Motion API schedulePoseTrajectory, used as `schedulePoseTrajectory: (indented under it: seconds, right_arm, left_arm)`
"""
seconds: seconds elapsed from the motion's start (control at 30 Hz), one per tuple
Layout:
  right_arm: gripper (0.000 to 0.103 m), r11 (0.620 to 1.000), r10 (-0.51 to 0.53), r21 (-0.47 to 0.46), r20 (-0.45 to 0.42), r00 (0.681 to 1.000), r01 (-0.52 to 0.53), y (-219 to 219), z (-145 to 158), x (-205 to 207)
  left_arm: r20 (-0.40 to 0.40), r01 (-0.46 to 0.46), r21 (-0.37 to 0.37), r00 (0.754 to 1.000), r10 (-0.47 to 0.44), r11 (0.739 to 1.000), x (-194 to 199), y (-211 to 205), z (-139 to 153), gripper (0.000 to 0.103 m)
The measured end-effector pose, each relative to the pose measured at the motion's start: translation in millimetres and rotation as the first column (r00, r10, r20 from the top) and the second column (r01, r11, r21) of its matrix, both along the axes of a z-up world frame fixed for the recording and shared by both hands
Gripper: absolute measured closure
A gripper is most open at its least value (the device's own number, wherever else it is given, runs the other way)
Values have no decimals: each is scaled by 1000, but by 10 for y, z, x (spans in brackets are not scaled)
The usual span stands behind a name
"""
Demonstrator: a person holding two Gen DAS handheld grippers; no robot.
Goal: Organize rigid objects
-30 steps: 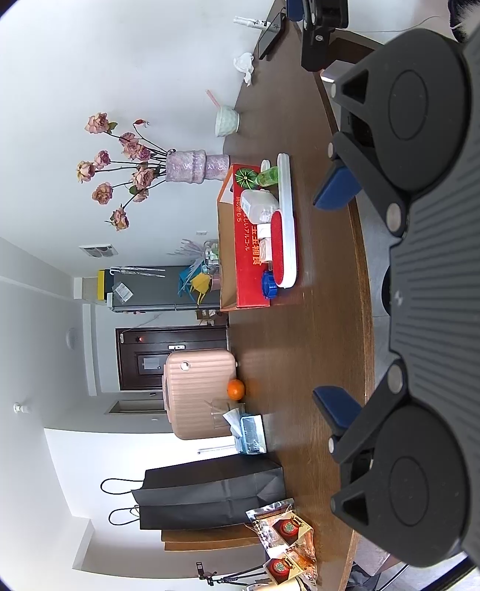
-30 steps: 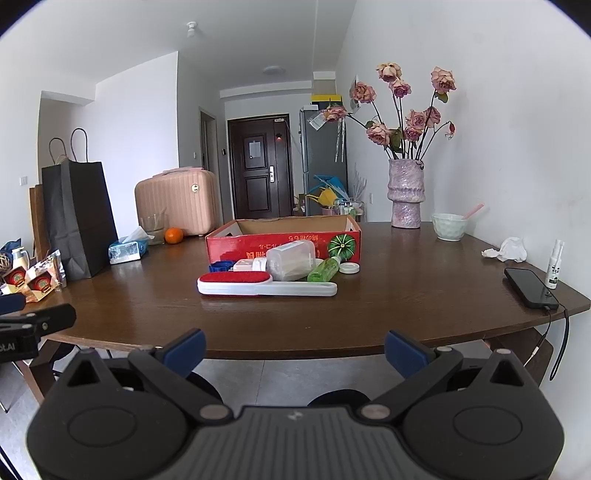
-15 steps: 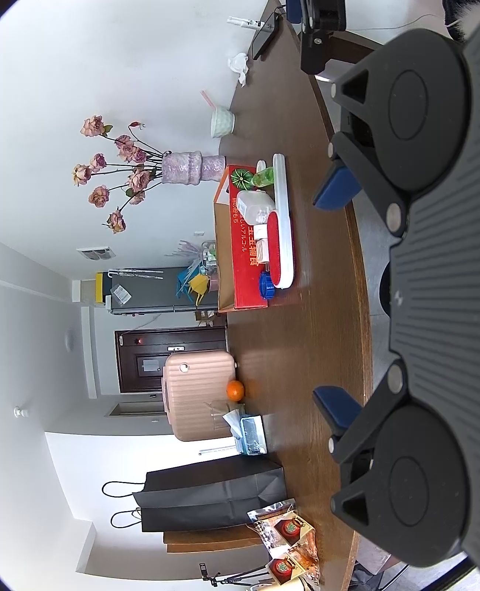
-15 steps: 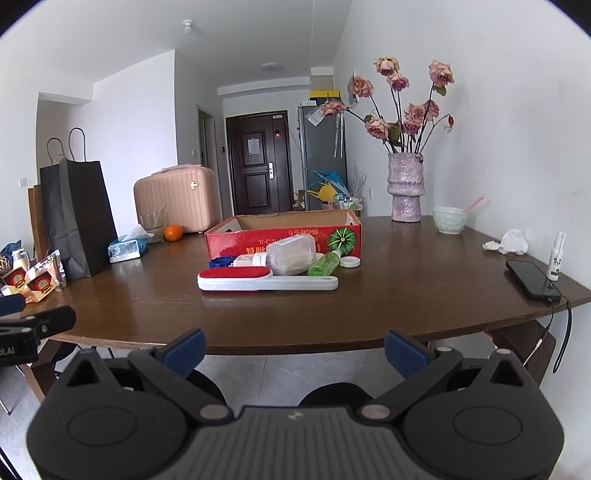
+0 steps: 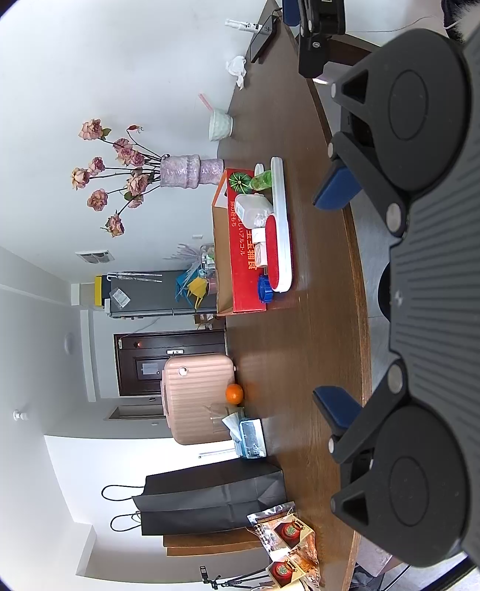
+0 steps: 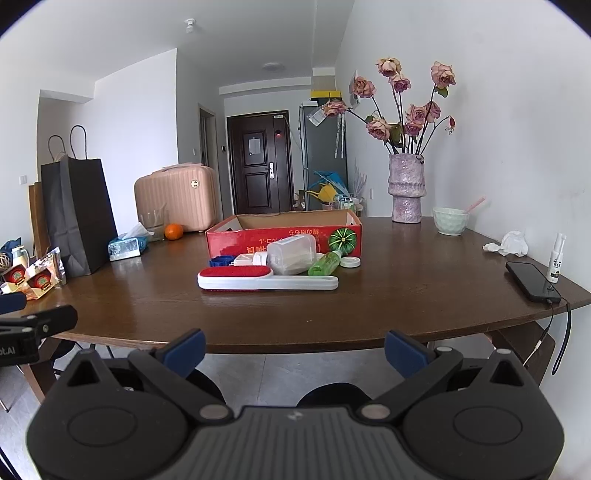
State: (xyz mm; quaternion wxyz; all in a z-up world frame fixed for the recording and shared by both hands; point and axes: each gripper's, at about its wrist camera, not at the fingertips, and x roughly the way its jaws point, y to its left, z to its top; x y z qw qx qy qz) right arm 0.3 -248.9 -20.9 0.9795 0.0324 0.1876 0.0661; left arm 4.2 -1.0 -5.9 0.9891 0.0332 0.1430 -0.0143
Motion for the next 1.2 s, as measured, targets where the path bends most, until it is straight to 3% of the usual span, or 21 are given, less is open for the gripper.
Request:
schedulePoseTrajectory:
  seconds: [0.4,0.63,0.8,0.97,1.1,1.2]
  right_arm:
    - [0,1000,5,-13,52,999,-4,65,-101,-4]
    - [0,999,29,-31,25,999,-29,145,-171,173]
    - [0,997,57,-49,-8,998,-57,174,-197,469]
    - [0,998,27,-61,-10,1000,-28,90,-212,831]
    - [0,999,49,-10,-57,997,-50,-55,-330,1231]
    - [0,996,76,51,-147,986,-69,-167,-389,1524]
  left_arm:
    - [-47,24,6,999,-24,1000,129,-105,-185,0]
    - [-105,28,-7,994,-29,1000,344,-108,-256,0]
    - [-127,7,-45,992,-12,999,668,-28,-263,0]
    - [-60,-14,-45,998,11,999,1008,-14,-254,0]
    - [-127,40,-106,990,-54,994,1394,0,-222,0]
    - [-183,58,-97,980,-76,994,1723,1,-245,0]
